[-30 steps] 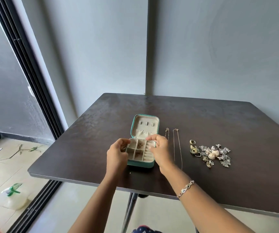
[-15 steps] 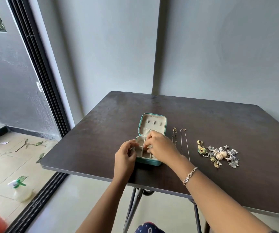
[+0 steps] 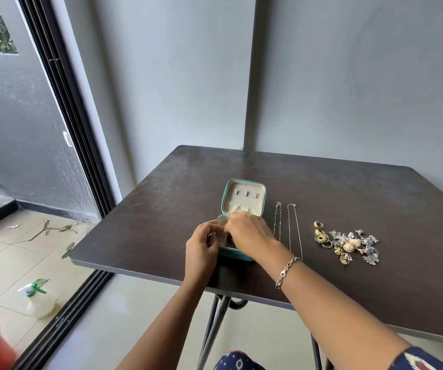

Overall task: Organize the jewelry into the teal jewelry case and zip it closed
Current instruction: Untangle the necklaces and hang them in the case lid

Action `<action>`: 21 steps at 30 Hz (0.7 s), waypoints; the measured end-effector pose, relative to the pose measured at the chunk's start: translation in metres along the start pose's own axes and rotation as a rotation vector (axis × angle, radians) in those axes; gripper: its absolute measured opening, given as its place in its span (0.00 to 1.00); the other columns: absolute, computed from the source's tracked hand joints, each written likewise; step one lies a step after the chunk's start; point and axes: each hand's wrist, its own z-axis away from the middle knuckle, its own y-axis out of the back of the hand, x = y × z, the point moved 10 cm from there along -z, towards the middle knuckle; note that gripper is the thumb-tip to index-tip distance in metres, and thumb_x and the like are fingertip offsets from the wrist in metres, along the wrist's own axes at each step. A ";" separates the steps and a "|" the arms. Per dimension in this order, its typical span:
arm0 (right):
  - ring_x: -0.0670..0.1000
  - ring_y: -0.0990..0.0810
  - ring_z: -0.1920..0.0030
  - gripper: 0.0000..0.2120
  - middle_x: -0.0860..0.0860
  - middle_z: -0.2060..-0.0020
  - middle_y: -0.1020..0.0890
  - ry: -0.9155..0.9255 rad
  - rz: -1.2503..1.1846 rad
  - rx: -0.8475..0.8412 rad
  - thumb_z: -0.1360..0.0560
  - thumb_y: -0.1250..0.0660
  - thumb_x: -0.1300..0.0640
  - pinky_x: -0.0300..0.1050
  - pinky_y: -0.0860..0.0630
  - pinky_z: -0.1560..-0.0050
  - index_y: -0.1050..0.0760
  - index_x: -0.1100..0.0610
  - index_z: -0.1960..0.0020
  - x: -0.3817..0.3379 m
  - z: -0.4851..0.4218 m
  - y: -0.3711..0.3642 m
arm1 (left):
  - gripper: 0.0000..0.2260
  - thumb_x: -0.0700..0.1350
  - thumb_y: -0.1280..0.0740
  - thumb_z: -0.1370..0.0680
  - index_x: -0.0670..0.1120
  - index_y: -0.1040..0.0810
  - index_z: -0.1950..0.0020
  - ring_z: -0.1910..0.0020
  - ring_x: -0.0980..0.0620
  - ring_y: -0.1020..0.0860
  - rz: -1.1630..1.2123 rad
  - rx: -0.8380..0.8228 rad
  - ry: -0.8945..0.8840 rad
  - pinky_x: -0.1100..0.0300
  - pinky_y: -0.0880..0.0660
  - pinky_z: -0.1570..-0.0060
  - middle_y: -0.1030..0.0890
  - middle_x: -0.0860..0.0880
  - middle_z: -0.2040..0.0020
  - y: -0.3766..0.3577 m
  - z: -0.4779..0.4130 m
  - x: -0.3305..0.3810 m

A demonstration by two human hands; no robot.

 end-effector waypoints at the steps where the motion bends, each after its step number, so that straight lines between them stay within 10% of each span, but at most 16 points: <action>1: 0.59 0.26 0.45 0.11 0.57 0.49 0.24 0.004 0.005 0.006 0.25 0.43 0.66 0.50 0.28 0.53 0.24 0.61 0.47 0.000 0.000 -0.001 | 0.13 0.29 0.39 0.28 0.45 0.21 0.56 0.51 0.59 0.25 -0.003 0.002 0.001 0.81 0.33 0.54 0.21 0.54 0.47 0.000 0.000 0.000; 8: 0.56 0.25 0.48 0.08 0.53 0.50 0.23 -0.045 -0.205 0.021 0.27 0.38 0.59 0.44 0.33 0.58 0.21 0.56 0.51 0.018 0.000 -0.007 | 0.09 0.32 0.37 0.27 0.43 0.20 0.55 0.51 0.56 0.24 -0.030 0.015 -0.005 0.78 0.33 0.55 0.21 0.52 0.47 0.002 -0.001 0.001; 21: 0.42 0.22 0.73 0.10 0.47 0.75 0.20 -0.271 -1.332 0.079 0.31 0.31 0.69 0.34 0.26 0.67 0.23 0.57 0.67 0.071 -0.005 0.023 | 0.04 0.38 0.32 0.25 0.44 0.19 0.53 0.60 0.58 0.21 0.094 -0.029 -0.088 0.71 0.28 0.60 0.17 0.51 0.58 0.003 -0.025 0.052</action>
